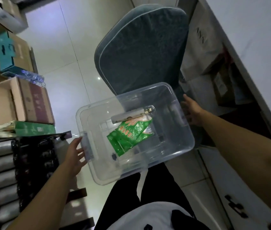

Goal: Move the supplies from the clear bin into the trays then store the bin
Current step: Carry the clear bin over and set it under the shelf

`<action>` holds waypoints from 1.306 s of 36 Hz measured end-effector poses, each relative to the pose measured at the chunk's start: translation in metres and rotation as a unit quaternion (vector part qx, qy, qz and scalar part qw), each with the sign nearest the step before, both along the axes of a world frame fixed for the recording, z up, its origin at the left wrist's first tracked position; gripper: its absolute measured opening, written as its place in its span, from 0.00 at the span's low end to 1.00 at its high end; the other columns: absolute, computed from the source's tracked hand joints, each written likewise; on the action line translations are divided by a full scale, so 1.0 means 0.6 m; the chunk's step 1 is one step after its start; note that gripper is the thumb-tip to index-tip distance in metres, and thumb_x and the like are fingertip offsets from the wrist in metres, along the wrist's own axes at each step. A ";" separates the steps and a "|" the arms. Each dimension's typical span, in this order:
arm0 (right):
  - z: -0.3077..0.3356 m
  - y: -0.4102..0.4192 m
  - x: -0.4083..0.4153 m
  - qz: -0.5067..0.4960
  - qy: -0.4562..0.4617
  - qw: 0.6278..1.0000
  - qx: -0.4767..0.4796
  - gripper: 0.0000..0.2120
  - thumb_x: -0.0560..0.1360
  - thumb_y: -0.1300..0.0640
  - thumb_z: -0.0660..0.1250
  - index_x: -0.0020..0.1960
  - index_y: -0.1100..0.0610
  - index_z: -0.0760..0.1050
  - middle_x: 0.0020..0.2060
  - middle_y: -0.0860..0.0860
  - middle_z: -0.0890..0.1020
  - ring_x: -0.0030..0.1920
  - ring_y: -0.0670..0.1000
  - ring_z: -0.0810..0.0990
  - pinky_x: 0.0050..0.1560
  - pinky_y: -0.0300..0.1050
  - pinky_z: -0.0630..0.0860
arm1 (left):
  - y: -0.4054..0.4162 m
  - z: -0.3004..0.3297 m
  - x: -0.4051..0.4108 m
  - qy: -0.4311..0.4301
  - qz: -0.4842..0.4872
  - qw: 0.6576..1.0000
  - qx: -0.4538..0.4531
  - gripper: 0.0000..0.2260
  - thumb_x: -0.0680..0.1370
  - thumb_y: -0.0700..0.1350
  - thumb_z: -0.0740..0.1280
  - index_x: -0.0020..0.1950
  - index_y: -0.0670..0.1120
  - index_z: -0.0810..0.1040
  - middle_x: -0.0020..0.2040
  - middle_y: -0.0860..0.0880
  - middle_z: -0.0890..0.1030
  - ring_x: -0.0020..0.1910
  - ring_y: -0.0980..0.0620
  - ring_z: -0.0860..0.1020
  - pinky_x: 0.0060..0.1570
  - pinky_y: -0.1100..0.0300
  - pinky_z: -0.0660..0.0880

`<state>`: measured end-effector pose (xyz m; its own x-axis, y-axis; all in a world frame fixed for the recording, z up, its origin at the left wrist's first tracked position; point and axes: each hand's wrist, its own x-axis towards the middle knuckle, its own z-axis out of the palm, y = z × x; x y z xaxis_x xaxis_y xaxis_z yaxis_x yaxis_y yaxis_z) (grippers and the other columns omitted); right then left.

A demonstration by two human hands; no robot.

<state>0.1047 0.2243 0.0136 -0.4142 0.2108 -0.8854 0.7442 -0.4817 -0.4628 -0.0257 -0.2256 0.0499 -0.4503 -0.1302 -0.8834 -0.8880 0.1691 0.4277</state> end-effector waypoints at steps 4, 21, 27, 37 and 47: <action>0.008 0.003 0.034 0.004 -0.026 0.999 -0.024 0.34 0.75 0.27 0.52 0.61 0.53 0.76 0.53 0.52 0.80 0.52 0.58 0.78 0.44 0.52 0.72 | -0.006 0.009 -0.015 0.006 -0.034 0.999 -0.005 0.27 0.73 0.59 0.67 0.70 0.52 0.74 0.67 0.40 0.75 0.48 0.47 0.77 0.44 0.52 0.77; 0.151 -0.239 0.415 -0.311 -0.044 0.949 -0.005 0.46 0.70 0.22 0.53 0.64 0.61 0.76 0.59 0.57 0.79 0.57 0.58 0.77 0.45 0.53 0.74 | 0.050 0.028 -0.082 -0.003 -0.373 0.926 0.053 0.21 0.73 0.60 0.68 0.62 0.54 0.77 0.58 0.41 0.78 0.52 0.42 0.78 0.47 0.48 0.78; 0.187 -0.433 0.581 -0.483 -0.045 0.874 -0.005 0.46 0.71 0.23 0.53 0.60 0.64 0.77 0.59 0.58 0.78 0.58 0.58 0.77 0.59 0.55 0.74 | 0.133 0.053 -0.022 0.000 -0.527 0.845 0.090 0.16 0.73 0.61 0.68 0.54 0.53 0.78 0.55 0.43 0.78 0.55 0.40 0.77 0.55 0.44 0.77; 0.267 -0.749 0.870 -0.682 -0.025 0.731 0.022 0.48 0.64 0.23 0.63 0.63 0.63 0.76 0.60 0.61 0.81 0.60 0.63 0.79 0.50 0.62 0.79 | 0.279 0.150 0.258 -0.026 -0.747 0.650 0.134 0.14 0.73 0.53 0.67 0.54 0.47 0.81 0.44 0.42 0.78 0.40 0.45 0.76 0.38 0.54 0.76; 0.325 -1.042 1.101 -0.836 -0.011 0.548 0.006 0.48 0.61 0.24 0.67 0.61 0.64 0.75 0.59 0.61 0.80 0.59 0.63 0.78 0.47 0.64 0.79 | 0.328 0.231 0.677 -0.049 -0.876 0.469 0.105 0.18 0.64 0.54 0.71 0.51 0.49 0.81 0.28 0.45 0.74 0.25 0.48 0.70 0.31 0.59 0.71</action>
<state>0.7655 -0.4009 0.2089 0.3784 0.2851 -0.8806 -0.7280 -0.4959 -0.4734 0.3807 -0.0288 0.1883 0.3405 0.4577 -0.8213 0.5165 0.6388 0.5702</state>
